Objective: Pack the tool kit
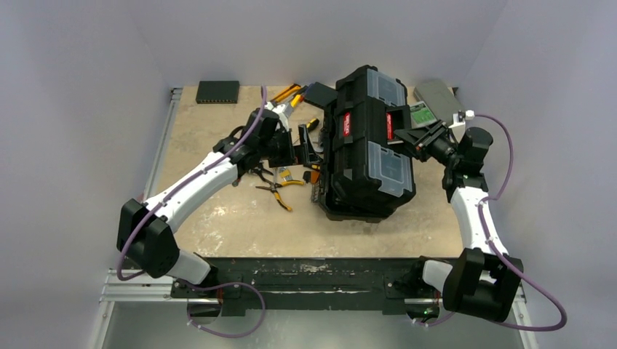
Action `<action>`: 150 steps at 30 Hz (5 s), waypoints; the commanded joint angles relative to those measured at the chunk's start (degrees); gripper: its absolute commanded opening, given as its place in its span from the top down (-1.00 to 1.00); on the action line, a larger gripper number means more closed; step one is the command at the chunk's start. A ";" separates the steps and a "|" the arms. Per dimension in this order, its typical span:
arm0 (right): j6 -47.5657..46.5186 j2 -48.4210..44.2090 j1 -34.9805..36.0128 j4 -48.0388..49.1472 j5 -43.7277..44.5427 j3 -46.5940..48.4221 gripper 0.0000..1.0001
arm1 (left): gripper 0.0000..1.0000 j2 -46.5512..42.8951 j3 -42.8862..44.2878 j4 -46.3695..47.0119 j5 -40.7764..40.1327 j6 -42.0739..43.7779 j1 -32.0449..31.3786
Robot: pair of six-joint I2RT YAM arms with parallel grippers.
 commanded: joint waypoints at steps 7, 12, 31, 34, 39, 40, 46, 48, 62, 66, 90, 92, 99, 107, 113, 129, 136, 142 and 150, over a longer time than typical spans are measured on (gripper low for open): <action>8.73 -2.24 -1.69 19.32 -5.46 1.96 1.00 | -0.89 10.11 -0.58 6.01 -1.39 -2.51 -1.98; 10.00 -2.10 -2.06 21.17 -5.46 0.91 1.00 | -0.89 15.37 3.85 3.00 -2.95 -1.45 -4.33; 12.38 -1.87 -8.19 23.03 -7.04 -1.55 1.00 | 1.00 20.70 4.42 3.06 -12.19 0.76 -4.97; 11.99 -2.67 -10.40 22.32 -7.45 -1.99 1.00 | 1.00 19.39 3.64 2.45 -15.54 0.60 -4.82; 3.00 -5.37 -14.18 11.05 -4.68 -2.45 1.00 | 1.00 16.27 1.65 2.32 -19.52 -0.03 -3.64; 1.14 -6.20 -14.77 8.69 -3.54 -2.55 1.00 | 1.00 15.84 1.42 2.20 -19.96 -0.04 -3.42; -4.11 -9.04 -18.56 1.17 1.50 -4.45 1.00 | 1.00 14.95 0.55 1.99 -20.80 -0.05 -2.80; -5.01 -8.82 -19.70 -0.34 2.54 -4.96 1.00 | 1.00 15.08 0.42 1.94 -20.71 -0.16 -2.82; -11.95 -7.12 -29.43 -11.91 11.74 -8.21 0.70 | 1.00 14.78 -0.29 2.88 -20.47 -0.57 -2.70; -14.26 -8.41 -30.42 -16.40 17.29 -6.67 -0.12 | 1.00 14.58 -0.31 2.77 -20.35 -0.58 -2.69; -24.85 -21.98 -29.61 -32.37 51.44 3.69 -0.50 | 1.00 14.34 -1.04 3.42 -19.35 -0.28 -2.70; -26.26 -23.70 -29.63 -29.18 47.27 2.61 -0.48 | 1.00 14.45 -1.04 3.43 -19.18 -0.35 -2.74; -26.32 -25.67 -29.55 -14.46 29.41 -3.09 -0.57 | 1.00 14.81 -1.45 4.38 -18.56 -0.61 -2.77; -25.04 -25.37 -27.97 -4.14 18.08 -6.46 -0.62 | 1.00 13.98 -3.70 8.25 -17.02 -2.20 -3.35; -27.48 -23.57 -17.31 -1.06 16.50 -4.46 -0.63 | 1.00 12.71 -5.98 12.40 -17.38 -6.87 -5.78; -36.41 -12.59 -3.18 -26.07 26.14 7.41 -0.58 | 1.00 10.72 -11.93 21.83 -20.70 -17.80 -11.76; -36.32 -8.90 -3.14 -25.94 24.25 5.11 -0.48 | 1.00 10.70 -12.46 21.64 -21.00 -17.41 -11.77; -40.81 -5.61 2.71 -32.10 32.22 10.17 -0.36 | 1.00 10.88 -12.87 23.06 -20.12 -17.42 -11.75; -41.80 -2.67 8.98 -36.32 40.52 13.82 -0.20 | 1.00 10.85 -12.55 23.90 -18.97 -17.57 -11.96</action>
